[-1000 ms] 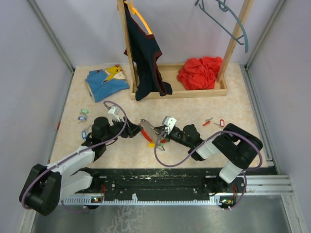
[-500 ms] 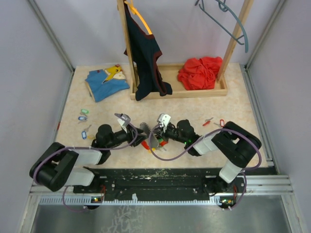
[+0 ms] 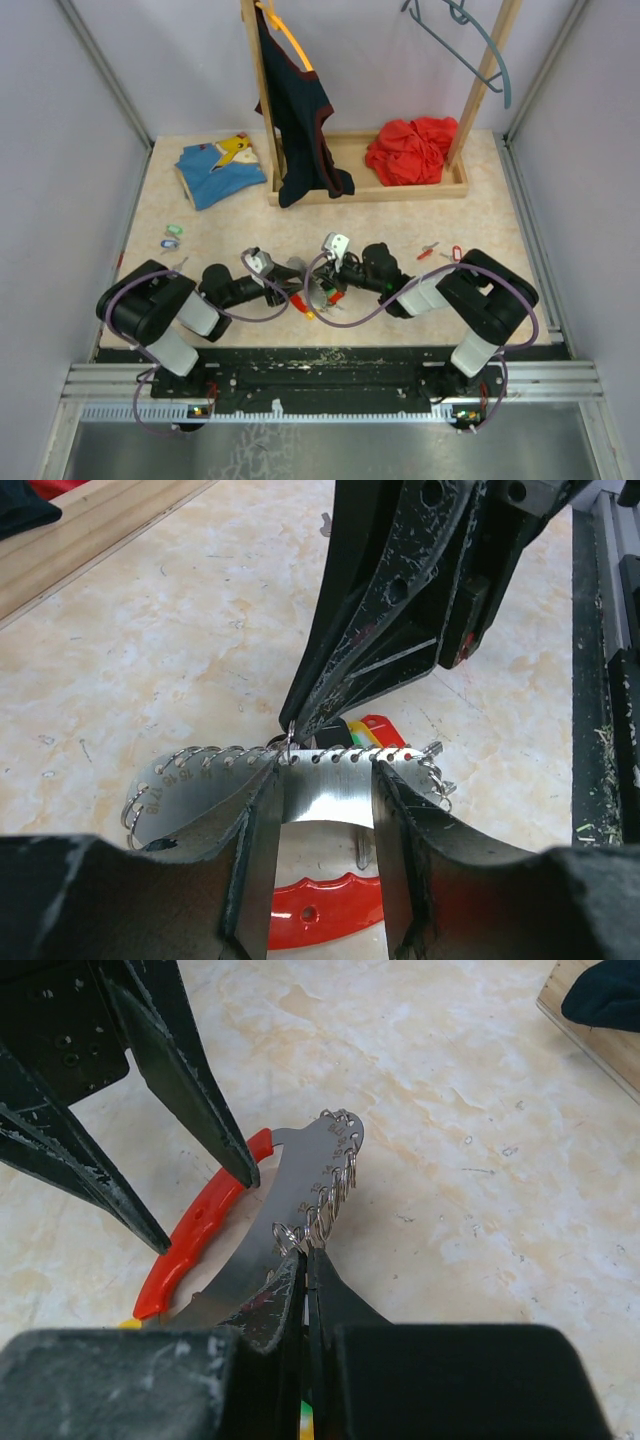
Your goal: Put the keys on the keyring
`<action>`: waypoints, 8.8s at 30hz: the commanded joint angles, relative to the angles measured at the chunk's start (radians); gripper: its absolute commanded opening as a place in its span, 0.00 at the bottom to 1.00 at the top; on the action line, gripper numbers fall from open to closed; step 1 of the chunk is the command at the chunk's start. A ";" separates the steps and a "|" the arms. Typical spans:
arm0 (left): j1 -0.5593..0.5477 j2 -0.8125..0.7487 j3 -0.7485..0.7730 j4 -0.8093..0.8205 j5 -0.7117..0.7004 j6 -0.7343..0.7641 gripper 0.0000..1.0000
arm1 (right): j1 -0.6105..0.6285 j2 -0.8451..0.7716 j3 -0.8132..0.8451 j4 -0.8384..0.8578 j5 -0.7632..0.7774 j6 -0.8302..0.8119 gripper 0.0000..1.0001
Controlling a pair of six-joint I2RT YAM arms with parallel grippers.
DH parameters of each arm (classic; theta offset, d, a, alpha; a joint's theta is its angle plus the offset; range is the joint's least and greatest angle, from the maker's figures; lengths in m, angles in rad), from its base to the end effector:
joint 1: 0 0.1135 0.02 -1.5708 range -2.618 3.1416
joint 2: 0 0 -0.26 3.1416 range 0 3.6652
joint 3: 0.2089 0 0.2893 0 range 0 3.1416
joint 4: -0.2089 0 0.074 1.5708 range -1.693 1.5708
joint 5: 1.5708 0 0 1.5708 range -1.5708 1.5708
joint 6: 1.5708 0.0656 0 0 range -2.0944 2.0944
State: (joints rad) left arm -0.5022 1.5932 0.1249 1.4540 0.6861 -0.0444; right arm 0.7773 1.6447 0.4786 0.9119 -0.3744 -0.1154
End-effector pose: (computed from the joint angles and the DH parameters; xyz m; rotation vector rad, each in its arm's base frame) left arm 0.1897 -0.1516 0.0963 0.8963 1.4062 -0.9595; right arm 0.2230 0.2531 0.1023 -1.0503 1.5626 0.8019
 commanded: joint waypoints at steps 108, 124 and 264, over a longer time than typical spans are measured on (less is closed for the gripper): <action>-0.222 -0.215 0.774 -1.708 -0.261 0.286 0.00 | -0.205 -0.080 0.030 -0.020 -0.566 -0.228 0.36; -0.229 -0.180 0.784 -1.692 -0.226 0.305 0.00 | -0.205 0.068 0.073 0.154 -0.691 -0.104 0.25; -0.136 0.055 0.006 0.328 -0.135 0.083 0.39 | -0.047 0.186 -0.175 0.812 -0.196 0.218 0.00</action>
State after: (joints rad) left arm -0.6449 1.6398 0.1154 1.5200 0.5182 0.0547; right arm 0.7200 1.8278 0.3012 1.5570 -0.5434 0.0837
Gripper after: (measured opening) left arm 0.394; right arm 0.005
